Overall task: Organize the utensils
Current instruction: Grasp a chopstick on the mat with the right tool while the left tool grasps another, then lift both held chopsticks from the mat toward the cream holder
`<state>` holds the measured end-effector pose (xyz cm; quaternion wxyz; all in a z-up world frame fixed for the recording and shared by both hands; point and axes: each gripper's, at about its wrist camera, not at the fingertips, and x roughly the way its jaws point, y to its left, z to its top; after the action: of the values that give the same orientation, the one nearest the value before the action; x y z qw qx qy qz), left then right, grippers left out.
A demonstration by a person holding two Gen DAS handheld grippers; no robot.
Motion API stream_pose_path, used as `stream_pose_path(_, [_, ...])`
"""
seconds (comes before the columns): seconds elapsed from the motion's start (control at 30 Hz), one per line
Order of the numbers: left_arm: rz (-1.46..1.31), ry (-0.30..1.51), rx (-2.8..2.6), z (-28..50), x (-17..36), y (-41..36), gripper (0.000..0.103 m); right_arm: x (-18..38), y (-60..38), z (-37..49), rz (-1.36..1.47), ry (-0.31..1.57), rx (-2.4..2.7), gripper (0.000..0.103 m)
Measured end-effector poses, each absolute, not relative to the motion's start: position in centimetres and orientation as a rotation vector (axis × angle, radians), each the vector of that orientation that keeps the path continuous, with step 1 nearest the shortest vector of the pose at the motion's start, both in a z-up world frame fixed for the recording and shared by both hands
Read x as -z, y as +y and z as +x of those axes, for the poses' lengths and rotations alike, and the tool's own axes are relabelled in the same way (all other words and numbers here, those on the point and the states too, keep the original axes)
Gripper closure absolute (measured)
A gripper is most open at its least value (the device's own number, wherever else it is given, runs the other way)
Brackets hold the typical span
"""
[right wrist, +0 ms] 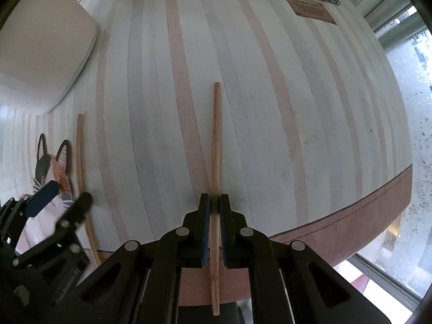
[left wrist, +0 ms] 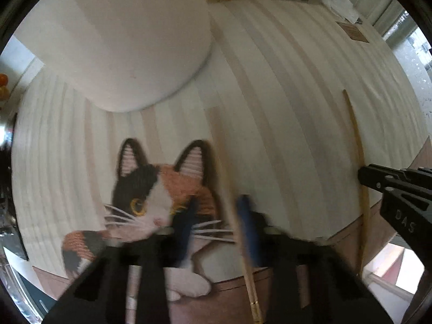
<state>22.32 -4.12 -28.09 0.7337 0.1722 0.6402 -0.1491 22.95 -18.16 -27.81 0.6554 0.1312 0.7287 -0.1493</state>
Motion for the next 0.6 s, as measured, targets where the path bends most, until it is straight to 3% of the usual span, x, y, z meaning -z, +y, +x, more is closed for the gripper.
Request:
stream_pose_path(0.13, [0.370,1.409,0.281,22.7,28.0,-2.1,0.099,28.2,-13.8,22.5,0.277,1.650,0.356,0.096])
stream_pose_path(0.6, [0.203,1.481,0.128,23.7,27.4,7.8,0.099,28.2,-3.2,25.3,0.288,1.670,0.104,0.095])
